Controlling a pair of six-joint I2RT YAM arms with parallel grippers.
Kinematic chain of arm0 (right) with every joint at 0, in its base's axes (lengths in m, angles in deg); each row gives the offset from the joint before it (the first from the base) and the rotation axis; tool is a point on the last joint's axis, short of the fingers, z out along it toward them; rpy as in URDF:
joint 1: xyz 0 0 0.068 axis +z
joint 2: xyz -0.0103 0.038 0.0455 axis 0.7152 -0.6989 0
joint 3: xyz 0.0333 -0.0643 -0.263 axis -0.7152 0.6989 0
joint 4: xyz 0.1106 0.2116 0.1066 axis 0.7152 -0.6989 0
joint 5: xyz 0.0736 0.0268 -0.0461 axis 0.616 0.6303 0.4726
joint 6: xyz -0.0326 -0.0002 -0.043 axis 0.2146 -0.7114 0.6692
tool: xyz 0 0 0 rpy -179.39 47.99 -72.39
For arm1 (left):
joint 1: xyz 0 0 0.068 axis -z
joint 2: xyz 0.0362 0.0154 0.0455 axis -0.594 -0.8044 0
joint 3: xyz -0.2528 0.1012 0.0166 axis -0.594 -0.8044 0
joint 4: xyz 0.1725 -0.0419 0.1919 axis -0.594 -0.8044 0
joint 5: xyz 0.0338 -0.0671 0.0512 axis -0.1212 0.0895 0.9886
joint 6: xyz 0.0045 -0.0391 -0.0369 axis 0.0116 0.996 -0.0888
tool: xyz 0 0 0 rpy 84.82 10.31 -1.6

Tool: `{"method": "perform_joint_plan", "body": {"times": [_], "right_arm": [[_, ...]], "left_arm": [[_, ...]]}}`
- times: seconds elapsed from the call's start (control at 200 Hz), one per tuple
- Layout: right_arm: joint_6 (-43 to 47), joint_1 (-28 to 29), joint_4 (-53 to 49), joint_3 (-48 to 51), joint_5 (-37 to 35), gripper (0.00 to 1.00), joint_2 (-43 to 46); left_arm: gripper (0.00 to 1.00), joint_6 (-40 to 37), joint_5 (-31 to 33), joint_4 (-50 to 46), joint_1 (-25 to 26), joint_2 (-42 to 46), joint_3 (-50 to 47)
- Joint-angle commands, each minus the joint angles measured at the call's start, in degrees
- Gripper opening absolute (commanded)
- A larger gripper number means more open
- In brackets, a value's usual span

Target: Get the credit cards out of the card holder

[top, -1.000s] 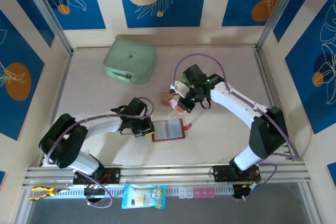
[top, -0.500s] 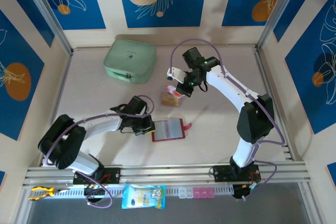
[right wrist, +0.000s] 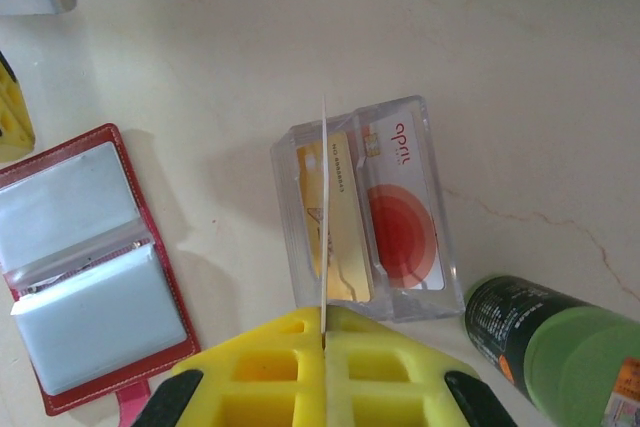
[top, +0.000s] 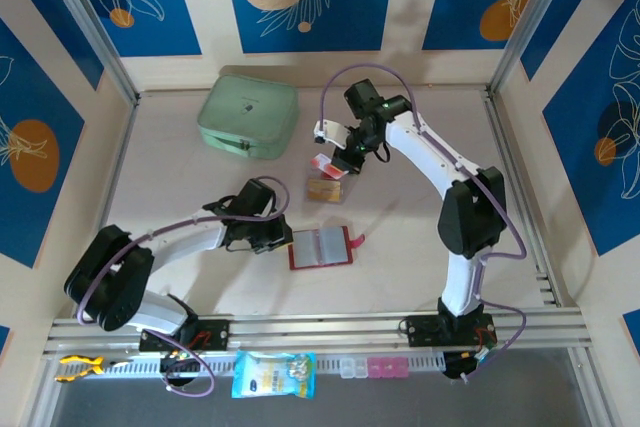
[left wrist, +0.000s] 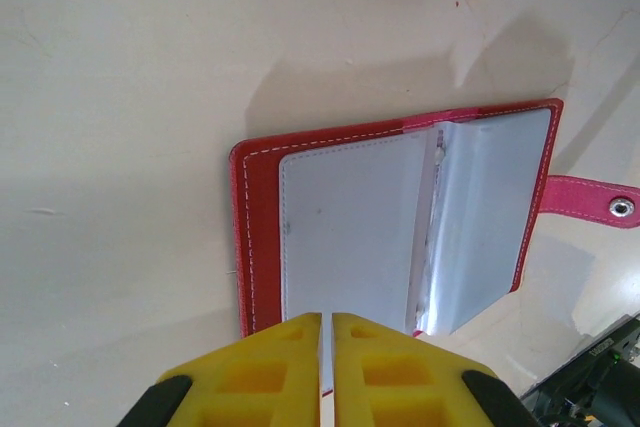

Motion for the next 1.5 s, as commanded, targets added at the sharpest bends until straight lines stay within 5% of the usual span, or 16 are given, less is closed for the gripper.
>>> {"method": "perform_joint_plan", "body": {"times": [0.0,1.255,1.495], "right_arm": [[1.91,-0.32,-2.77,-3.25,2.47,0.00,-1.97],[10.02,-2.20,-11.23,-21.20,0.84,0.01,-19.68],[10.42,-2.20,-12.15,-20.90,-0.69,0.15,-19.74]], "left_arm": [[0.10,-1.59,0.66,-2.04,-0.79,2.01,0.77],[0.10,-0.84,1.26,-4.10,-3.20,7.05,-3.55],[0.11,-1.01,1.01,-4.15,-3.63,7.39,-4.17]]}}
